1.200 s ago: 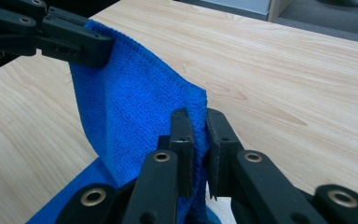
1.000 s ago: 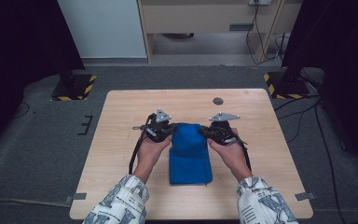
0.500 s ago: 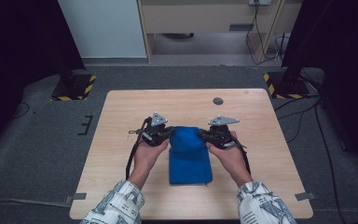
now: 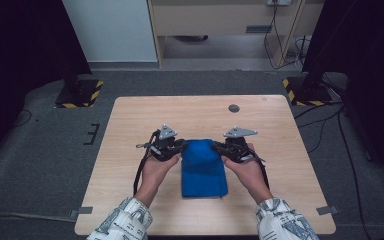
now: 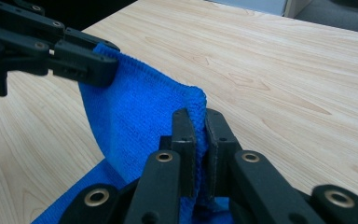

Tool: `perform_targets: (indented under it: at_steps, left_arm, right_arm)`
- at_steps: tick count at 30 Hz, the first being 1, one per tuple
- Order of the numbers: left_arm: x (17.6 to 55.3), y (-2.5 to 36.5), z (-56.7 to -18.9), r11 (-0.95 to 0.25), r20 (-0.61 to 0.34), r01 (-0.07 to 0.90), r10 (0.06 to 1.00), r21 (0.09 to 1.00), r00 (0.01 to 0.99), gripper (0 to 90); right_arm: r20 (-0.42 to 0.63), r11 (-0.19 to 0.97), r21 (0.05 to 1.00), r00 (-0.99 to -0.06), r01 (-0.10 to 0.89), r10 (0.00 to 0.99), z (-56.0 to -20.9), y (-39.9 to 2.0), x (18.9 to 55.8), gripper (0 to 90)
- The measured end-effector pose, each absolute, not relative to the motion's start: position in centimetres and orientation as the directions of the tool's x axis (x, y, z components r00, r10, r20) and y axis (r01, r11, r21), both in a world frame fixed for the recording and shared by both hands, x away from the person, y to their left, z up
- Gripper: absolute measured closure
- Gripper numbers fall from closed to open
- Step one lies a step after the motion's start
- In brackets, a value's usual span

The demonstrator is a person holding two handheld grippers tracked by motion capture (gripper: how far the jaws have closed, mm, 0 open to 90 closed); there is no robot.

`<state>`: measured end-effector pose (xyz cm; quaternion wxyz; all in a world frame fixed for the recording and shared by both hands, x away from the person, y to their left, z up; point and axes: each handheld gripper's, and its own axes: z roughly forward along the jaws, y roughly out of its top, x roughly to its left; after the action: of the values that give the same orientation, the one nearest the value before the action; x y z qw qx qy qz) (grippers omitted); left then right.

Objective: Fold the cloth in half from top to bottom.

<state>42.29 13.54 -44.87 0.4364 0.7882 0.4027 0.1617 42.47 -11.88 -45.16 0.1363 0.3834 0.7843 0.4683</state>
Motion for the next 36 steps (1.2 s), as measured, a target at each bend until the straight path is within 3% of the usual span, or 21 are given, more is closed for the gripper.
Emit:
perform_targets:
  at_steps: [7, 11, 27, 36]
  left_arm:
    - [42.1, 14.0, -45.4, -0.263, -0.135, 0.506, 0.772, 0.822, 0.621, 42.6]
    - [41.8, 14.7, -45.3, -0.233, -0.167, 0.506, 0.763, 0.830, 0.624, 33.2]
    - [42.0, 16.5, -44.6, -0.141, -0.199, 0.502, 0.802, 0.853, 0.563, 33.1]
    - [42.1, 15.8, -45.5, -0.169, -0.186, 0.518, 0.805, 0.838, 0.563, 33.0]
  right_arm:
    - [0.161, 0.259, 0.834, -0.663, 0.488, 0.731, -45.6, -12.3, 42.4, 84.5]
    - [0.166, 0.255, 0.833, -0.661, 0.492, 0.732, -45.9, -12.4, 42.3, 84.4]
    - [0.185, 0.246, 0.835, -0.671, 0.493, 0.717, -46.4, -13.0, 40.7, 84.2]
    - [0.189, 0.263, 0.831, -0.693, 0.491, 0.695, -47.2, -13.6, 39.2, 81.1]
